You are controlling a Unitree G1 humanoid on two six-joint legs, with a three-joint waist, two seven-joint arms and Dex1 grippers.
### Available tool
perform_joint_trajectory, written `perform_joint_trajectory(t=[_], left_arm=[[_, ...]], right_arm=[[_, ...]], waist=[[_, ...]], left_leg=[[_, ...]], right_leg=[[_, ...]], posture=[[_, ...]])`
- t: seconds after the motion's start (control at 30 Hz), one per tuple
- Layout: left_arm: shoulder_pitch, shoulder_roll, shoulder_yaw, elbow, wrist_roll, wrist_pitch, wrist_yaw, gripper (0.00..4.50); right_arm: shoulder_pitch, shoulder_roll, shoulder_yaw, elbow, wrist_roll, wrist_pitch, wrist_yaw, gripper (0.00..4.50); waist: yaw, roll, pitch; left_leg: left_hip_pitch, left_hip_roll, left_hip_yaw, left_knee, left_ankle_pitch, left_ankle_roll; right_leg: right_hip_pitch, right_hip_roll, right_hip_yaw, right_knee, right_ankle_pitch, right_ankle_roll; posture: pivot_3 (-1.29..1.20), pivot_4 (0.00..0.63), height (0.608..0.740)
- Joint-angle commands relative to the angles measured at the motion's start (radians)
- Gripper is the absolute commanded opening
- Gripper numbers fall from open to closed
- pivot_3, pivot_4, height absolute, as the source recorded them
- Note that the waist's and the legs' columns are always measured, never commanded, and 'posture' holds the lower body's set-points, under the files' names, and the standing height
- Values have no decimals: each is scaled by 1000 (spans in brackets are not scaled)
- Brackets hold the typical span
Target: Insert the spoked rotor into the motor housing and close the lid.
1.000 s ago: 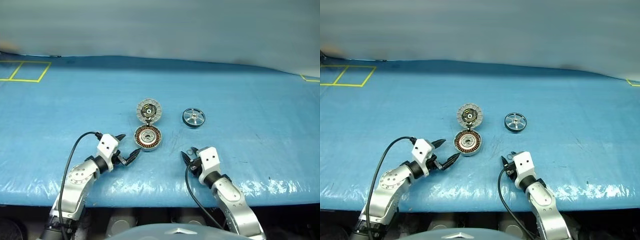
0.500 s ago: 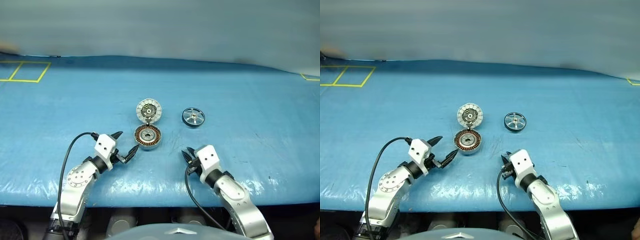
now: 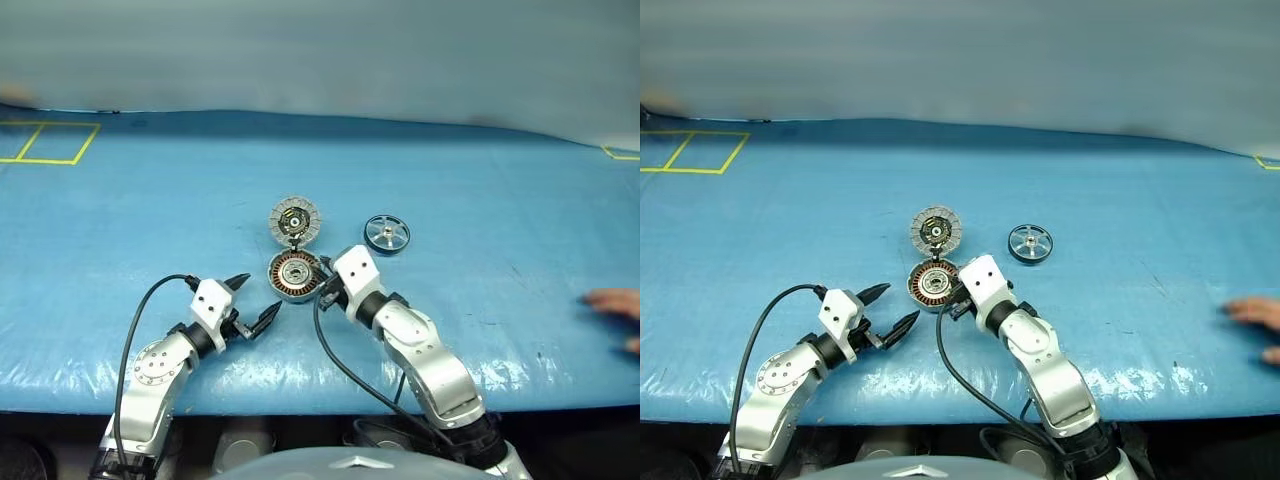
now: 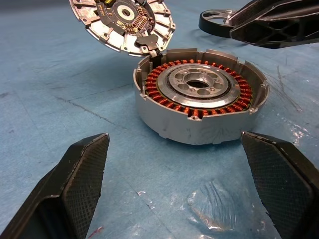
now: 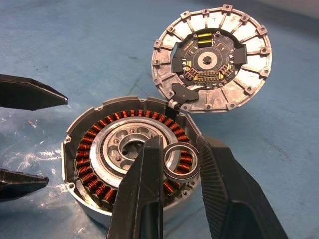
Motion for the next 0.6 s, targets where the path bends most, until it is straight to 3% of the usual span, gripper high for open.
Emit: perform_joint_trajectory(t=[0.03, 0.6], left_arm=[[-5, -1, -2, -14, 3, -19, 0, 4500], [-7, -4, -1, -1, 19, -23, 10, 4500]], right_arm=[[-37, 26, 3, 37, -12, -24, -17, 656], [-73, 96, 15, 124, 13, -30, 22, 656]], waist=[[-1, 0, 0], [-2, 0, 0]], left_leg=[[0, 0, 0, 0, 0, 0], [0, 0, 1, 0, 0, 0]], right_leg=[[0, 0, 0, 0, 0, 0], [0, 0, 0, 0, 1, 1]], posture=[[0, 150, 740], [0, 150, 740]])
